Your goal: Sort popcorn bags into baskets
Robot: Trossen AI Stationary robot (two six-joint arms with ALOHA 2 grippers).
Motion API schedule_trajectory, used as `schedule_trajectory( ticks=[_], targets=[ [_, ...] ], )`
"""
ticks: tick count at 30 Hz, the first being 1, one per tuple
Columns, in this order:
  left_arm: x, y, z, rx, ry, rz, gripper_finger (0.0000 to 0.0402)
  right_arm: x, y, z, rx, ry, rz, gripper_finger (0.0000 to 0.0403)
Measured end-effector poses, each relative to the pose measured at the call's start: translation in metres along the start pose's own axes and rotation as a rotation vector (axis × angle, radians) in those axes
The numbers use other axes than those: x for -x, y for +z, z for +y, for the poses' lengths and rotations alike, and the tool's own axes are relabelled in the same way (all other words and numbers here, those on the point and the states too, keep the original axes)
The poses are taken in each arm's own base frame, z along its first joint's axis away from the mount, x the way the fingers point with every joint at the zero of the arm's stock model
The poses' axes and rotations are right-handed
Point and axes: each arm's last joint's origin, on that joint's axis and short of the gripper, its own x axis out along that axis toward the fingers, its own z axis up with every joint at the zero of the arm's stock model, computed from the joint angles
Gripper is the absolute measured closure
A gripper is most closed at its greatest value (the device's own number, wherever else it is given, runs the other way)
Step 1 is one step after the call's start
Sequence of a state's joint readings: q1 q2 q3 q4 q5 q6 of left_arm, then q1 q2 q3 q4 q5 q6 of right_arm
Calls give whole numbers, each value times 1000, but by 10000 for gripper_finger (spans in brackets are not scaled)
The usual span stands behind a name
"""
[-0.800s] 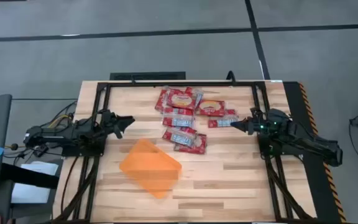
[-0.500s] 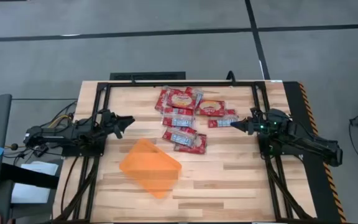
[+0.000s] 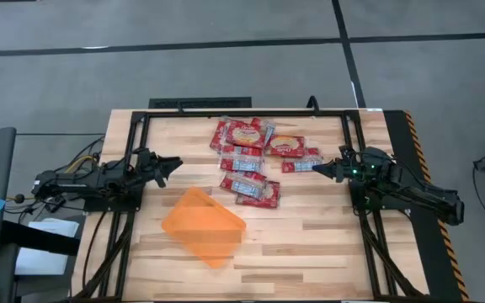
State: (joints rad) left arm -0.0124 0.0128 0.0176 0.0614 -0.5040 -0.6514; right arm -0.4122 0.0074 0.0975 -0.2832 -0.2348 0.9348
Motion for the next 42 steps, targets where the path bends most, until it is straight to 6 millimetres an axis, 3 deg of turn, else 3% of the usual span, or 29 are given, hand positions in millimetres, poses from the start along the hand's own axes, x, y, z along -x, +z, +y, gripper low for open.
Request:
schedule_trajectory(
  ticks=[28, 36, 42],
  targets=[
    [0, 1, 1, 4, 42, -35, 221, 0, 0, 0, 0, 1, 0, 305],
    [1, 9, 2, 240, 139, -203, 221, 0, 0, 0, 54, -2, -4, 305],
    [1, 24, -15, 352, -102, -204, 220, 0, 1, 0, 179, -6, -9, 305]
  ],
)
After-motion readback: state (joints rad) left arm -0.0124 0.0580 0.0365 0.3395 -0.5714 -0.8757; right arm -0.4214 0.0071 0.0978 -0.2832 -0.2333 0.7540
